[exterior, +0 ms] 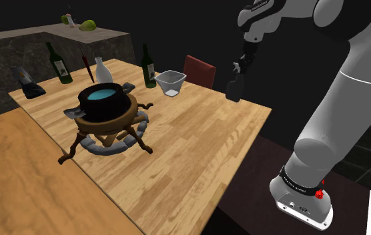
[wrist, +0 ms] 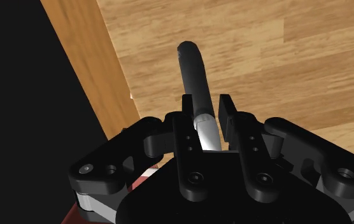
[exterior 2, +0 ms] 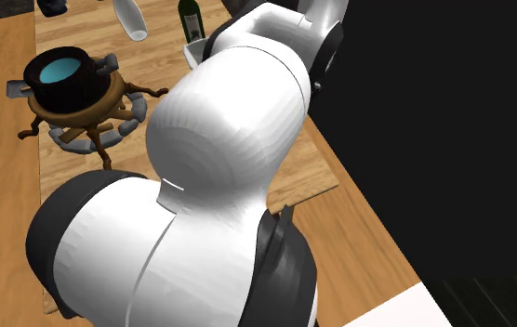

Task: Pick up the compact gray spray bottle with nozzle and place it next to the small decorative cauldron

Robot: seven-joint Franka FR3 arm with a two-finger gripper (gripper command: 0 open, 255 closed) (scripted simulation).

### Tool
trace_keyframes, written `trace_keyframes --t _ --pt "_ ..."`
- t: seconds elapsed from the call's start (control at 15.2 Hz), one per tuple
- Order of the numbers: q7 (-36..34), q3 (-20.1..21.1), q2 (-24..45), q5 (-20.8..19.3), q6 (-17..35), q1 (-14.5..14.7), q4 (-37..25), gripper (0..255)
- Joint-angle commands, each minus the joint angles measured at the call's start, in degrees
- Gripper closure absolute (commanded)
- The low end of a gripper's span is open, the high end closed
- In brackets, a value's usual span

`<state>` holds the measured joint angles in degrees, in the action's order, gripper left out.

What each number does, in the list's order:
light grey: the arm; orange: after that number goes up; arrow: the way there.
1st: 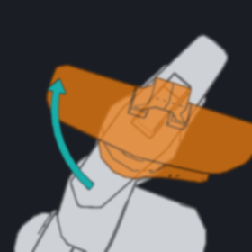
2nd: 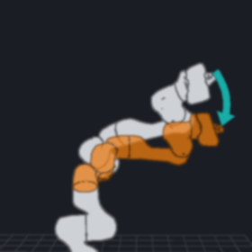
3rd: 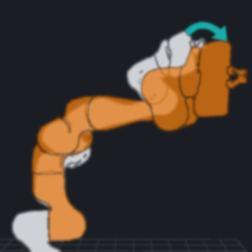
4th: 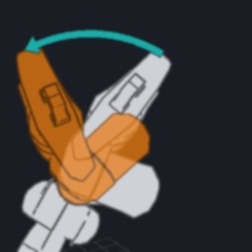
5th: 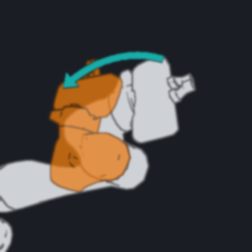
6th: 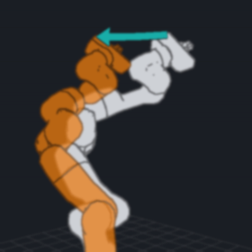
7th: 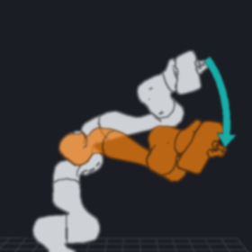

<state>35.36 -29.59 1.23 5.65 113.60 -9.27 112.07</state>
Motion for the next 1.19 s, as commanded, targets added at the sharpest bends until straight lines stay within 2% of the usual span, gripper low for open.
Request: trace_keyframes --t 0.0,1.12 --pt "-0.22 -0.02 -0.41 -0.29 -1.58 -0.01 -1.23 255" --pt "-1.53 -0.02 -1.37 -1.1 -14.46 0.01 -13.33 255"
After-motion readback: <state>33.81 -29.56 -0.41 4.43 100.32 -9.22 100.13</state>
